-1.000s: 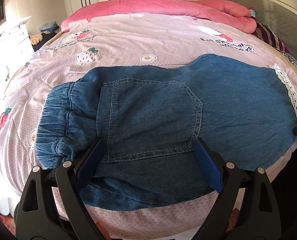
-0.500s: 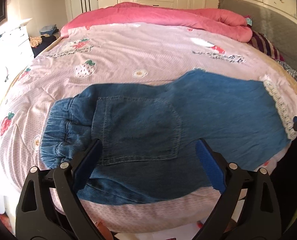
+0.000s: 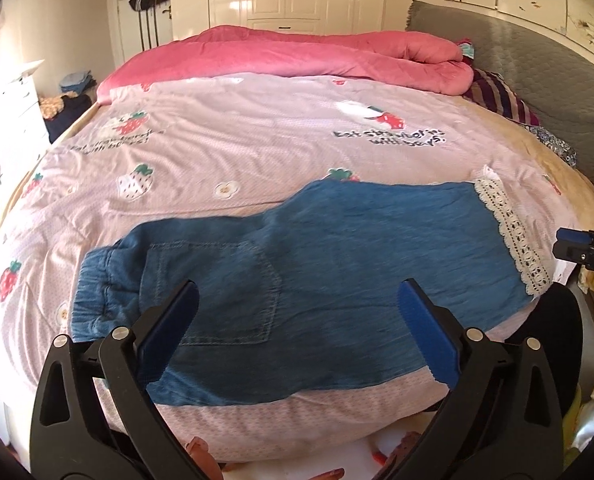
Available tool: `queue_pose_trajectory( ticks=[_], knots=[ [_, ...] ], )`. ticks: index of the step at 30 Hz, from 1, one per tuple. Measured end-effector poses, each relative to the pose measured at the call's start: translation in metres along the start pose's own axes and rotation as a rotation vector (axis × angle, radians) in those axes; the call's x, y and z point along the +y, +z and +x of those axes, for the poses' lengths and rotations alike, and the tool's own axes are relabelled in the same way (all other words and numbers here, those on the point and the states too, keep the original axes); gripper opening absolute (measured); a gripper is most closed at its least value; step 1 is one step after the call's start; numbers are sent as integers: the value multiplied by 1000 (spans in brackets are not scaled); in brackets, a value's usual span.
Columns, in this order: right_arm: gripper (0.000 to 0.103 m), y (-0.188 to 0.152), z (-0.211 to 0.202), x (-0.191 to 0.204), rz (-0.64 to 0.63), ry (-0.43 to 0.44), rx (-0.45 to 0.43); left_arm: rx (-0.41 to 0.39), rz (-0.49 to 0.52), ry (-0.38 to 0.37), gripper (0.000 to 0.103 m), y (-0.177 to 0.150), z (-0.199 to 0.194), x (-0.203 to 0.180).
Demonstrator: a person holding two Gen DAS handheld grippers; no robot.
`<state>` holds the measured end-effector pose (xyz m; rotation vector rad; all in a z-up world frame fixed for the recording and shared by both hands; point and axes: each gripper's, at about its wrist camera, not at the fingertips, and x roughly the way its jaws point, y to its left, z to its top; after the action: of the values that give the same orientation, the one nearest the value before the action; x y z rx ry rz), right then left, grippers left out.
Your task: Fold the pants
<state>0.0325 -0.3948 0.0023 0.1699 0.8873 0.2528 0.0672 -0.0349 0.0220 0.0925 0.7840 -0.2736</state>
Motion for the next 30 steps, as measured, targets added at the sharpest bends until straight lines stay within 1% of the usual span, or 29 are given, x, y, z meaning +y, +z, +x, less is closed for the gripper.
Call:
queue_pose_trajectory(
  ticks=[3,8,13,18,22,24,30],
  knots=[
    [94,5,-3,-1,-12,0,-6,-1,4,-19,93,3,-1,-8],
    [95,16,-6,-1,-42,-5,-18,-13,14,-29,93,8,0,-25],
    [96,29,-7,-5,-65,-4,-34,10,46,-65,93,8,10,-48],
    [96,41,-5,-16,-69,-19,-43,27,108,-100,93,7,20,-81],
    [96,48,2,-27,-58,-29,-33,50,168,-135,93,0,31,-110],
    [96,51,8,-35,-46,-23,-21,62,207,-165,93,-5,37,-128],
    [96,57,31,-53,-1,16,29,85,323,-220,93,-21,48,-173]
  ],
)
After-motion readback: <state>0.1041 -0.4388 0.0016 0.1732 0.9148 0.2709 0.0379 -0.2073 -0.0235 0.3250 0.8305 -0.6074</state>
